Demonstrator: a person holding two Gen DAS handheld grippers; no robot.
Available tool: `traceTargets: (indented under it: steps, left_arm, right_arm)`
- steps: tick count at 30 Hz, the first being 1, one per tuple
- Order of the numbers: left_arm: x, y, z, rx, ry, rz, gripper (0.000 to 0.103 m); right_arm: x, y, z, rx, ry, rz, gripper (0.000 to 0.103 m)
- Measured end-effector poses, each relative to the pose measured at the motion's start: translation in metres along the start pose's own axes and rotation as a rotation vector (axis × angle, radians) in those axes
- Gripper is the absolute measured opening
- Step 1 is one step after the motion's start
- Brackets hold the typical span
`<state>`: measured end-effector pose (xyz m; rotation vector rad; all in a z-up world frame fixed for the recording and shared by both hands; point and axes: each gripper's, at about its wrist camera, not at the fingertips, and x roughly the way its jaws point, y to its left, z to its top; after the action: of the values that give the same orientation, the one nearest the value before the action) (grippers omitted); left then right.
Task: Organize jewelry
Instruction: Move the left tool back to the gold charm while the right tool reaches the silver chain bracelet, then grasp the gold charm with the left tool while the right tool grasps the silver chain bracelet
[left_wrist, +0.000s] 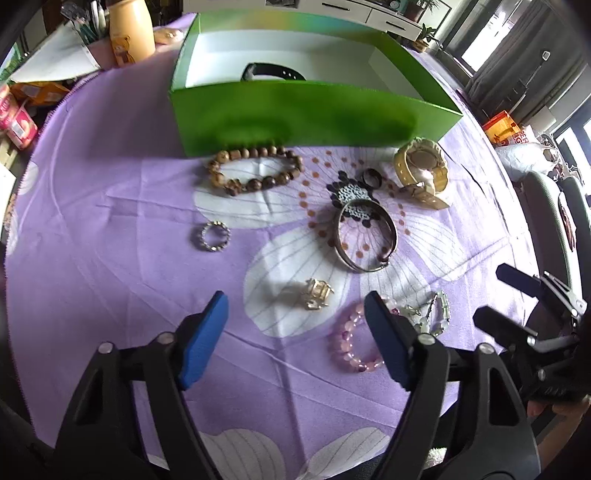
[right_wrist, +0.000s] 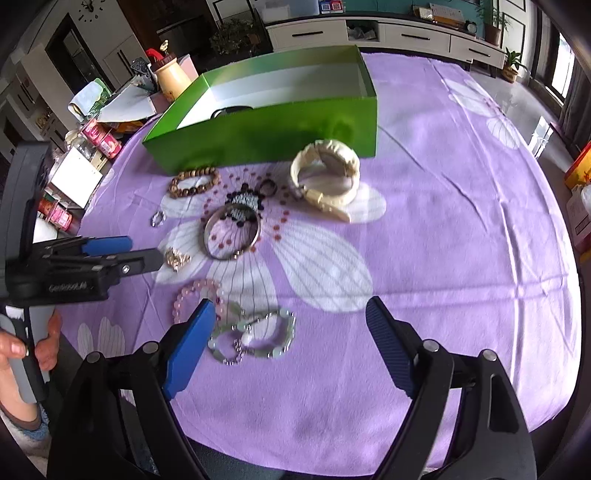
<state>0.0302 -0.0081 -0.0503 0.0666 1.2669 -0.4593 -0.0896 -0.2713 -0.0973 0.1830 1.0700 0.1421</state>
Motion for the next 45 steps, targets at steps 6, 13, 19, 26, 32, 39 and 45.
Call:
traceTargets:
  steps: [6,13,19,26,32,39,45]
  left_arm:
    - [0.021,-0.006,0.002,-0.006,0.033,-0.020,0.044]
    - [0.032,-0.019,0.007,0.040,-0.005,0.028,0.039]
    - [0.037,-0.029,0.008,0.103,-0.030,0.073,0.022]
    - [0.037,-0.037,0.000,0.163,-0.048,0.109,0.022]
    - [0.028,-0.022,-0.006,0.131,-0.045,0.101,0.021]
    - [0.015,-0.014,-0.003,0.110,-0.066,0.078,0.021]
    - [0.008,-0.016,0.006,0.093,-0.078,0.047,0.021]
  right_arm:
    - [0.006,0.002,-0.012,-0.003,0.019,0.036,0.068]
    - [0.015,0.005,-0.022,-0.021,0.039,0.037,0.055]
    - [0.021,0.009,-0.024,-0.028,0.031,-0.008,0.047]
    - [0.029,0.018,-0.026,-0.070,0.003,-0.087,0.032]
    - [0.030,0.017,-0.025,-0.111,-0.033,-0.162,0.005]
    - [0.018,0.007,-0.012,-0.071,-0.092,-0.142,0.005]
    - [-0.005,0.011,0.005,-0.083,-0.159,-0.118,0.005]
